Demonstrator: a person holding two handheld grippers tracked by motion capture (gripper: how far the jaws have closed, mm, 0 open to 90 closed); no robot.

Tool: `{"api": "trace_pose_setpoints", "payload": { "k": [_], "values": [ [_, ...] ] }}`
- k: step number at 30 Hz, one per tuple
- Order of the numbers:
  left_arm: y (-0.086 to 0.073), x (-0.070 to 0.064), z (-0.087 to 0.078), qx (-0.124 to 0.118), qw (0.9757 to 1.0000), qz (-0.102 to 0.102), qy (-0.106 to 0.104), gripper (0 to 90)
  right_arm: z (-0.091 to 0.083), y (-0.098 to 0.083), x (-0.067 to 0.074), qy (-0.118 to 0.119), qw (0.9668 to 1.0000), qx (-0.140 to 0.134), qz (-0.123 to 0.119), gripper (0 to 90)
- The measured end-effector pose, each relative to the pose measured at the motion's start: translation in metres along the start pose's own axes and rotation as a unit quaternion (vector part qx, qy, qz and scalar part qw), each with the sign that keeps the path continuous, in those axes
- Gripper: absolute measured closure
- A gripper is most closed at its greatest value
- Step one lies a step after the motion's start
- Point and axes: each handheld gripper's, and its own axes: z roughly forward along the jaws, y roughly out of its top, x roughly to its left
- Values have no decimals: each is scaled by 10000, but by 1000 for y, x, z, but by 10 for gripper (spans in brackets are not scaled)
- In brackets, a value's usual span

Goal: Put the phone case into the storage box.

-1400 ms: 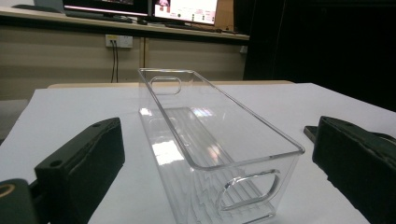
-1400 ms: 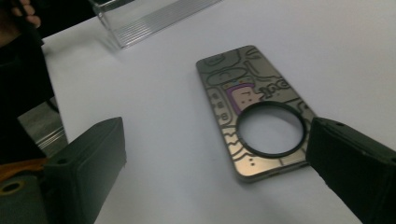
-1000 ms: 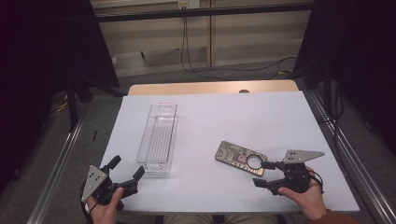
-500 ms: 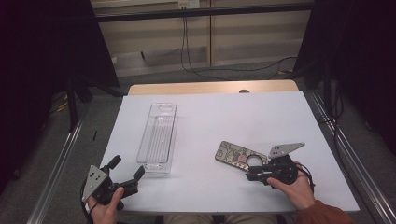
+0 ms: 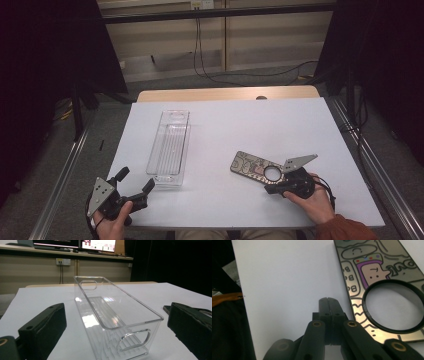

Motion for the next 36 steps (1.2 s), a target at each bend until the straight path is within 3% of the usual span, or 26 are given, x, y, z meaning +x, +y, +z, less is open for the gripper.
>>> {"api": "trace_pose_setpoints", "payload": {
  "k": [3, 6, 13, 24, 33, 36],
  "values": [
    [0, 2, -2, -10, 9999, -91, 105, 23, 2, -2, 0, -49, 9998, 155, 105, 900],
    [0, 4, -3, -24, 9999, -80, 69, 23, 5, -3, -2, -127, 9994, 326, 86, 900],
    [0, 2, -2, 10, 10000, -38, 81, 22, 5, -2, -4, -109, 9994, 324, 75, 900],
    [-1, 2, -2, 12, 10000, -35, 54, 23, 4, -1, -9, -307, 9989, 286, 219, 900],
    [-1, 0, -1, -1, 10000, -10, -2, 22, 3, 0, -14, -475, 9984, 251, 174, 900],
    [-1, 0, -1, 33, 10000, 2, 26, 23, 3, 0, -17, -460, 9982, 235, 297, 900]
  ]
}}
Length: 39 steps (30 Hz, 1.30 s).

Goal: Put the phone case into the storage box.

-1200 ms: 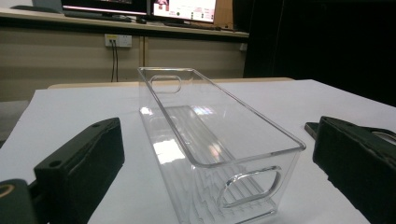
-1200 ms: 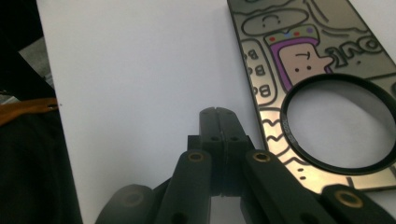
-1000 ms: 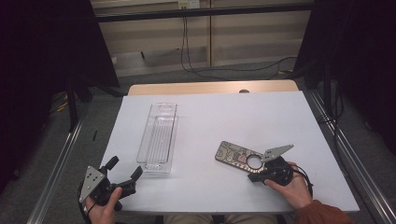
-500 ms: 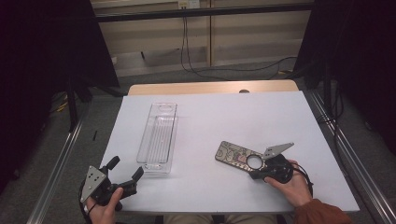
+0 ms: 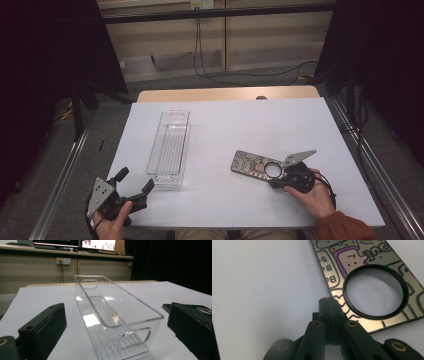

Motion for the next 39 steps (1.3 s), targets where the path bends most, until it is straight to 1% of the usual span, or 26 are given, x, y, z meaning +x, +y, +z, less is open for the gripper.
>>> {"api": "trace_pose_setpoints", "payload": {
  "k": [2, 4, 5, 6, 7, 8, 9, 11, 12, 16, 17, 18, 21, 23, 25, 26, 27, 28, 29, 30, 31, 32, 35, 37, 38, 39],
  "values": [
    [0, 0, 0, 5, 10000, 1, -4, 23, 0, 0, -1, 23, 10000, -2, 28, 900],
    [0, 0, 0, 16, 10000, 11, 5, 23, 0, 0, -2, -59, 10000, -47, 1, 900],
    [0, -1, 0, 8, 10000, -7, -4, 23, -1, 0, -2, -37, 10000, 0, 60, 900],
    [0, -1, 0, 8, 10000, -7, -4, 22, -1, 0, -2, -37, 10000, 0, 60, 900],
    [0, -1, 0, 0, 10000, -11, 10, 22, 0, 0, -5, -100, 9999, -55, -16, 900],
    [0, 0, 0, 43, 10000, 40, -9, 22, 0, 0, -5, -100, 9999, -55, -16, 900],
    [0, 0, 0, 23, 10000, 7, -11, 22, -1, 0, -5, -112, 9999, 14, 30, 900],
    [0, 0, 0, 16, 10000, 22, -7, 23, 0, 0, -5, -106, 9999, -50, 62, 900],
    [0, 0, 0, 46, 10000, 50, -22, 22, 0, 1, -8, -135, 9999, -80, 19, 900],
    [0, 0, 1, 15, 10000, 8, -21, 22, 0, 2, -12, -245, 9997, -79, 56, 900],
    [0, -1, 1, 3, 10000, -10, -2, 22, 0, 3, -12, -204, 9997, -83, 134, 900],
    [0, 0, 1, 6, 10000, -6, 2, 22, -1, 3, -14, -212, 9997, -28, 80, 900],
    [0, 0, 1, 4, 10000, 6, -42, 22, 0, 4, -15, -238, 9996, -59, 150, 900],
    [0, 0, 1, 5, 10000, 8, -25, 22, 0, 4, -15, -279, 9993, -93, 212, 900],
    [0, 0, 1, 30, 10000, 42, 10, 23, -1, 4, -17, -266, 9995, -42, 165, 900],
    [0, 0, 1, 14, 10000, 35, -27, 22, 0, 4, -17, -253, 9994, -109, 216, 900],
    [0, 1, 1, 17, 10000, 24, -22, 23, -1, 5, -17, -303, 9993, -33, 218, 900],
    [0, 0, 1, -3, 10000, -19, -46, 23, 0, 5, -18, -306, 9992, -87, 240, 900],
    [0, 1, 1, -17, 10000, -23, -48, 22, 0, 6, -20, -361, 9992, -69, 183, 900],
    [0, 1, 1, -21, 10000, -46, -62, 22, 0, 7, -21, -391, 9990, -50, 218, 900],
    [0, 1, 1, -20, 10000, -21, -64, 22, 1, 8, -23, -390, 9988, -76, 270, 900],
    [0, 1, 1, -19, 10000, -13, -42, 22, 1, 9, -25, -399, 9989, -78, 240, 900],
    [0, 0, 1, -8, 10000, -2, -37, 22, 1, 12, -31, -461, 9984, -54, 329, 900],
    [0, 1, 1, -23, 10000, -14, -52, 22, 2, 12, -33, -461, 9985, -77, 287, 900],
    [0, 1, 1, -20, 10000, -17, -53, 23, 1, 13, -33, -496, 9983, -3, 308, 900],
    [0, 1, 1, -29, 10000, -20, -52, 22, 1, 13, -34, -482, 9982, 2, 350, 900]
  ]
}}
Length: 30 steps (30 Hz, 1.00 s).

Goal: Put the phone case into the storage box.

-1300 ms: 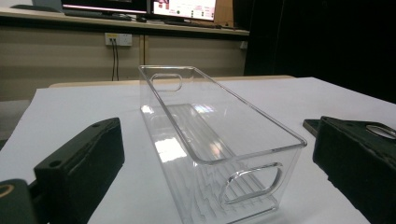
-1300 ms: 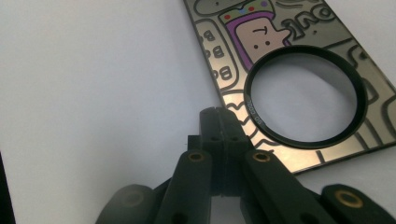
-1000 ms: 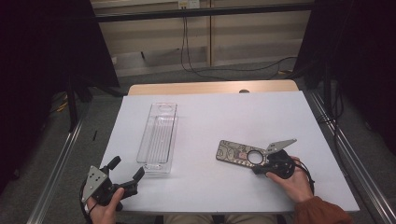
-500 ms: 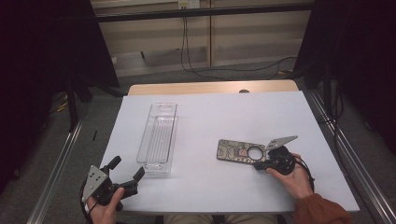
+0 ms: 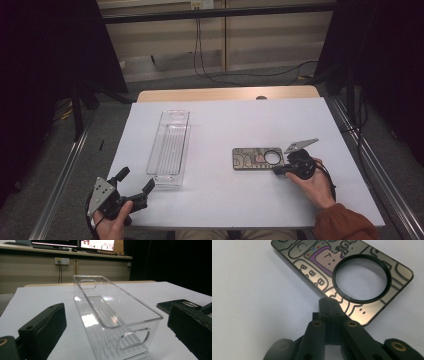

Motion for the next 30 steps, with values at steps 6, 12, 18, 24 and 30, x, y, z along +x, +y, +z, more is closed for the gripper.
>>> {"api": "trace_pose_setpoints", "payload": {
  "k": [6, 12, 18, 24, 30],
  "values": [
    [0, 0, 0, 16, 10000, 23, -11, 22, 2, 1, -3, -15, 10000, -94, 19, 900],
    [0, 0, 0, 17, 10000, 20, -16, 22, 4, 8, -13, -175, 9998, -64, 104, 900],
    [0, 0, 0, 17, 10000, 21, -29, 23, 4, 11, -16, -288, 9995, -13, 105, 900],
    [0, 0, 1, 41, 10000, 48, -38, 22, 5, 12, -20, -320, 9993, -38, 166, 900],
    [0, 0, 1, 25, 10000, 28, -19, 22, 9, 19, -25, -485, 9987, -25, 177, 900]
  ]
}}
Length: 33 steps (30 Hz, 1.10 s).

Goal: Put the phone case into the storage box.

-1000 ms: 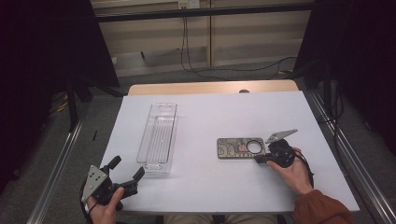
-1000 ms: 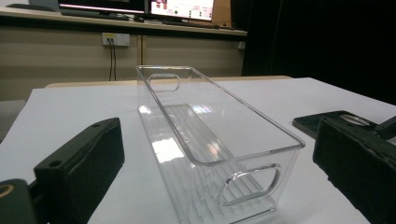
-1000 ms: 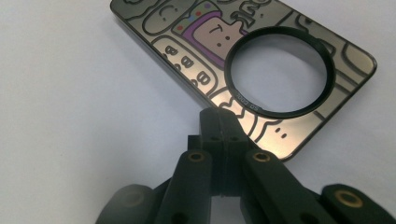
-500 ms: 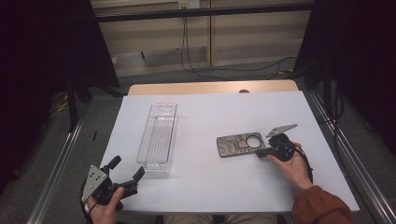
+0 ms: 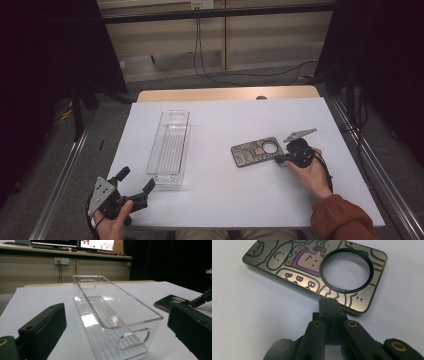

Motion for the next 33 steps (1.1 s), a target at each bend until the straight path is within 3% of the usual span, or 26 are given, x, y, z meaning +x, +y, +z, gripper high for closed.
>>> {"api": "trace_pose_setpoints", "payload": {
  "k": [14, 19, 21, 22, 24, 26, 33],
  "values": [
    [0, 0, 0, 21, 10000, 19, -7, 22, 5, 8, -7, -253, 9995, -77, 159, 900],
    [0, 0, 1, 9, 10000, -25, 23, 22, 0, 12, -1, -130, 9997, -182, 116, 900],
    [0, 0, 1, 12, 10000, -11, 21, 22, -2, 18, 1, -110, 9995, -298, 81, 900],
    [0, 0, 1, 3, 10000, -14, 51, 22, -1, 21, 2, 38, 9991, -410, 100, 900],
    [0, 0, 1, 12, 10000, -18, 46, 22, 1, 29, 8, 27, 9991, -411, 69, 900],
    [0, 0, 1, 31, 10000, -6, 17, 22, 9, 44, 17, 237, 9984, -519, -58, 900],
    [0, 1, 1, 4, 10000, -26, 4, 22, 29, 73, 31, 443, 9976, -497, -202, 900]
  ]
}}
